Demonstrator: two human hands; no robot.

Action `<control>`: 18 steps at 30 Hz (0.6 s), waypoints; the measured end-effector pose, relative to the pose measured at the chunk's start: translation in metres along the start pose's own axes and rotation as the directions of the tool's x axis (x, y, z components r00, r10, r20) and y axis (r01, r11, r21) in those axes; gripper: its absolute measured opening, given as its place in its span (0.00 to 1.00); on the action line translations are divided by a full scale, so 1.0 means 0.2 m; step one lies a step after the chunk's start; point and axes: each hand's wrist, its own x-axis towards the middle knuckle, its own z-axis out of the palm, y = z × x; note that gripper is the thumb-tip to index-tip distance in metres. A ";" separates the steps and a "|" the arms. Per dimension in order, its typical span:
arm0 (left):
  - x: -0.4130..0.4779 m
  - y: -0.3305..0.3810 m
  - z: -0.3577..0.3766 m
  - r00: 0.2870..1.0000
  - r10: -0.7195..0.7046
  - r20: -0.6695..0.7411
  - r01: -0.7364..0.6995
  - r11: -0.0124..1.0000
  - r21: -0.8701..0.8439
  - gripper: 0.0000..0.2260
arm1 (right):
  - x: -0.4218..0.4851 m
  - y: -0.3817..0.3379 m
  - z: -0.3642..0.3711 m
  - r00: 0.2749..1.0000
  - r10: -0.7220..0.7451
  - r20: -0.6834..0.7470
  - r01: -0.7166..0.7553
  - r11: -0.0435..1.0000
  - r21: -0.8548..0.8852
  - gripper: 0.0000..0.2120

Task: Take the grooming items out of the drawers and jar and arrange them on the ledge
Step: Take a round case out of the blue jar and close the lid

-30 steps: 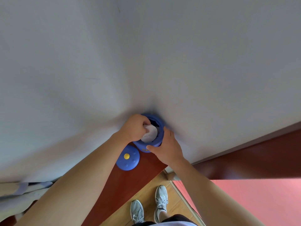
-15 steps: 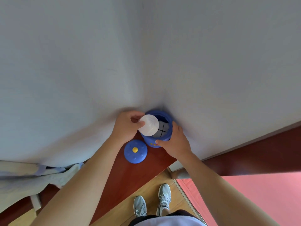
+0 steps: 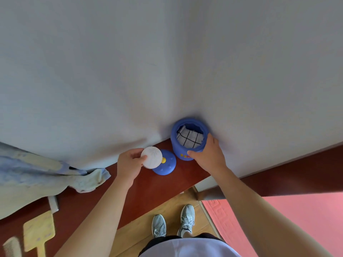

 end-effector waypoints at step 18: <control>-0.04 -0.42 -0.05 0.973 -0.122 -0.196 0.145 0.983 0.109 0.08 | -0.04 0.00 -0.01 1.000 0.004 0.027 -0.005 1.000 0.016 0.52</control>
